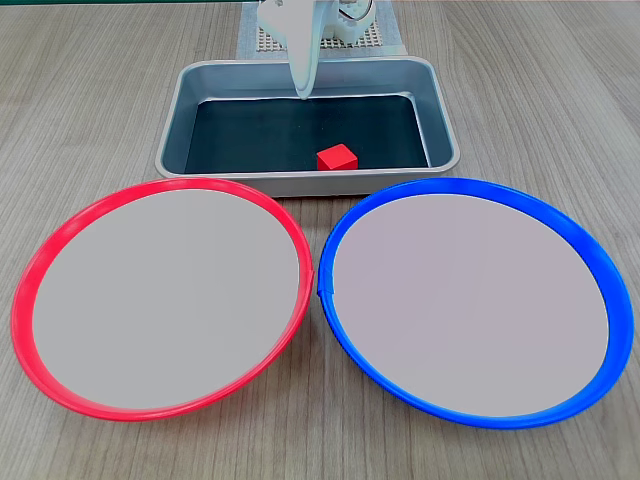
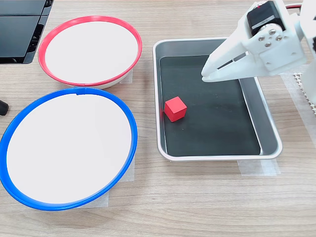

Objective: Move a red block from tray to red dish

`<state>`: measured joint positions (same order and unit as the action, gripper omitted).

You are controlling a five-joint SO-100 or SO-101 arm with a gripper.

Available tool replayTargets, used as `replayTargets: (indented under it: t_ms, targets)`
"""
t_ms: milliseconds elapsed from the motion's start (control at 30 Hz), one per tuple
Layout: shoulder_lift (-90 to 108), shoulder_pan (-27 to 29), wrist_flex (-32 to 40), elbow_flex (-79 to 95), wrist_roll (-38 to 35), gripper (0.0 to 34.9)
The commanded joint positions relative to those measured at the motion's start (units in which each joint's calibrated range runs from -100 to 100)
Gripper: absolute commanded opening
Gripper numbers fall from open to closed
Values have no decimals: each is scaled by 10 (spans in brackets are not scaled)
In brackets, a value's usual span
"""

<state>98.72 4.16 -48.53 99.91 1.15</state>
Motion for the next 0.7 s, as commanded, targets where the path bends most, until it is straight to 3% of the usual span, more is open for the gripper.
replayTargets:
  t_ms: [0, 667]
  targets:
    - [3, -1, 5, 1, -2, 4]
    - [3, -8, 5, 1, -6, 4]
